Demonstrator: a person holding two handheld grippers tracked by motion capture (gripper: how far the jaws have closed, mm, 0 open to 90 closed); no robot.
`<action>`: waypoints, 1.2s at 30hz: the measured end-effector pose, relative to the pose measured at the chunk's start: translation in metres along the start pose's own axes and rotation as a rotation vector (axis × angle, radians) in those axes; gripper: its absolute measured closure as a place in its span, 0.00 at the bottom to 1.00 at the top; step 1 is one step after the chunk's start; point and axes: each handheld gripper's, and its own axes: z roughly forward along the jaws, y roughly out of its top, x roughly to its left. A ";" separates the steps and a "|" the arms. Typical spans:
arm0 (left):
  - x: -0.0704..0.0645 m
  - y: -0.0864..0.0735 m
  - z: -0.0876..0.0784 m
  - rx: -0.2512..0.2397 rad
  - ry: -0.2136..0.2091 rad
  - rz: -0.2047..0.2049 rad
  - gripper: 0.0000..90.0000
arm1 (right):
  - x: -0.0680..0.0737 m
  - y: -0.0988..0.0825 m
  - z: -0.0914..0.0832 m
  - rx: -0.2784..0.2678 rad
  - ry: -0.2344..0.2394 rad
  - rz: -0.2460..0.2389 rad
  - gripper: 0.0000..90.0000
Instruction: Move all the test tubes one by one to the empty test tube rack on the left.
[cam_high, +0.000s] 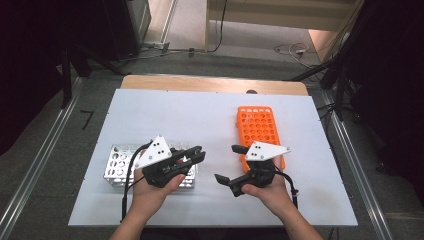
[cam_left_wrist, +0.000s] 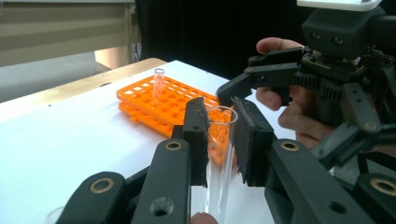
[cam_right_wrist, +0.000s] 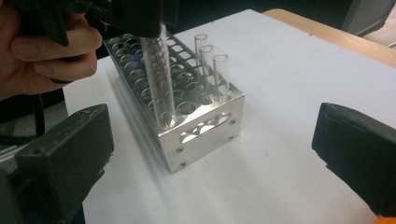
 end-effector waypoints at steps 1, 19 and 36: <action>0.002 0.000 -0.002 -0.005 0.007 -0.002 0.84 | -0.002 -0.001 -0.002 -0.006 0.001 0.001 0.00; 0.036 0.006 -0.041 -0.057 0.146 -0.027 0.84 | -0.043 -0.021 -0.031 -0.028 -0.108 0.069 0.00; 0.066 -0.002 -0.047 -0.055 0.266 -0.054 0.84 | -0.079 -0.039 -0.060 -0.047 -0.213 0.129 0.00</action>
